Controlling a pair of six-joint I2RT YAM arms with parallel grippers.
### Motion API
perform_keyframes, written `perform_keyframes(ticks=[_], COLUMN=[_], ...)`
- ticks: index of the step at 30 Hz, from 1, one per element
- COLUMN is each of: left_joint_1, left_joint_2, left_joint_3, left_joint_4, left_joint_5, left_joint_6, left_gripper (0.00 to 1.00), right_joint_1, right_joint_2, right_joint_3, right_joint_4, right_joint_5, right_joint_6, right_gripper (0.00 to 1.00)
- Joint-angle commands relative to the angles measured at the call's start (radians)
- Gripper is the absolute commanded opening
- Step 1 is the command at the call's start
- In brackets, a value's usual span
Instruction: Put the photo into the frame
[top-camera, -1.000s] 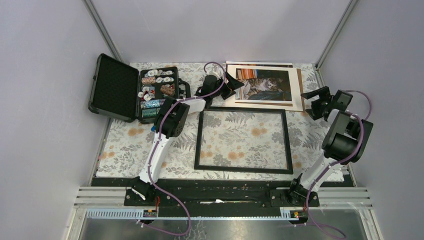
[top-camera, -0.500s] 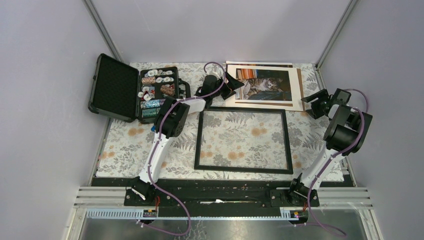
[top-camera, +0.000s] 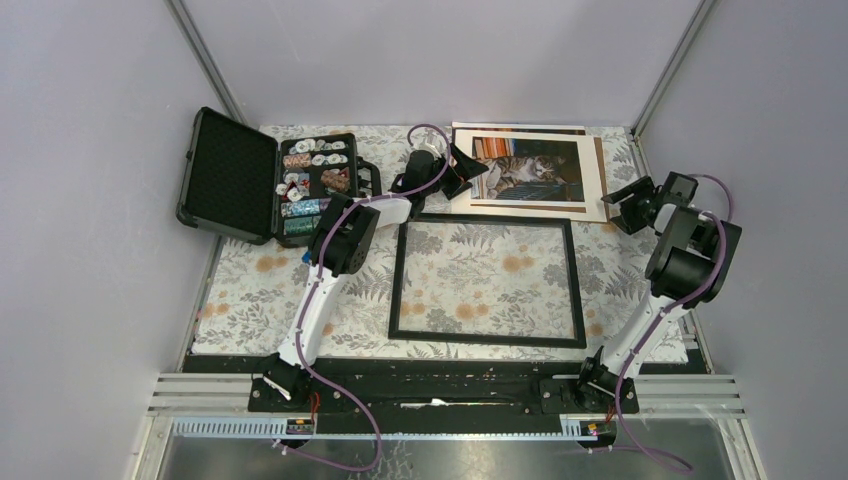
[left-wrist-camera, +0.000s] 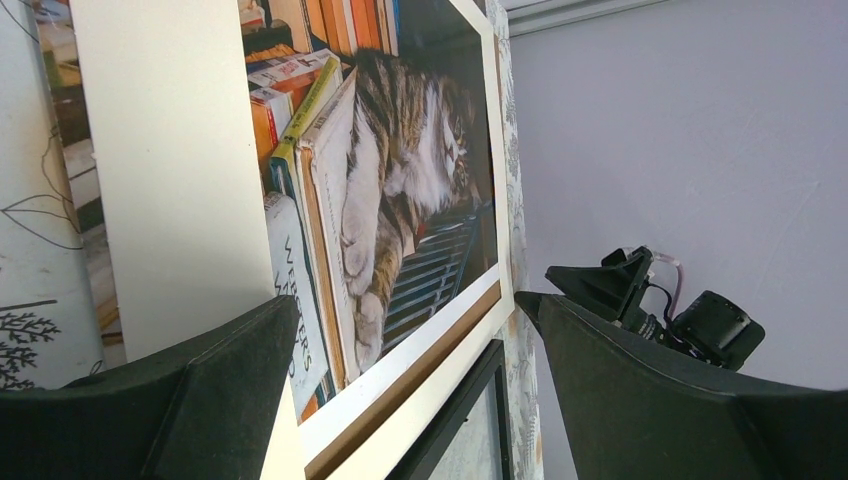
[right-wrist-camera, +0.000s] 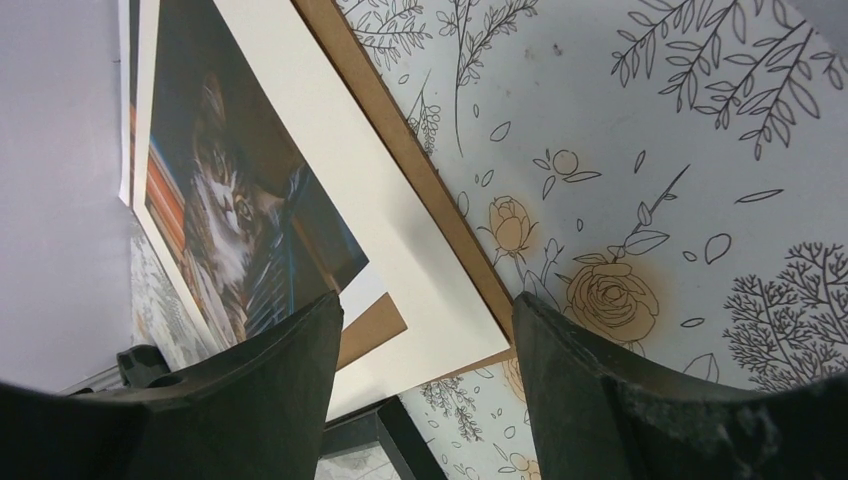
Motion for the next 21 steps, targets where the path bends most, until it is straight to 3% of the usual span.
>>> perform_keyframes(ticks=[1, 12, 21], left_joint_1=[-0.012, -0.015, -0.018], left_joint_2=[0.054, 0.063, 0.071], left_joint_3=[-0.003, 0.005, 0.010], left_joint_4=[-0.048, -0.043, -0.043], left_joint_5=[0.029, 0.036, 0.040], left_joint_6=[0.000, -0.012, -0.017], left_gripper=[0.96, 0.96, 0.96], right_joint_1=[0.052, 0.109, 0.100], right_joint_2=[0.022, -0.010, -0.092], right_joint_3=[0.037, 0.055, -0.002], right_joint_4=[-0.093, -0.141, -0.040], right_joint_5=[0.028, 0.020, -0.080], right_joint_6=[-0.018, -0.004, 0.044], right_gripper=[0.70, 0.71, 0.76])
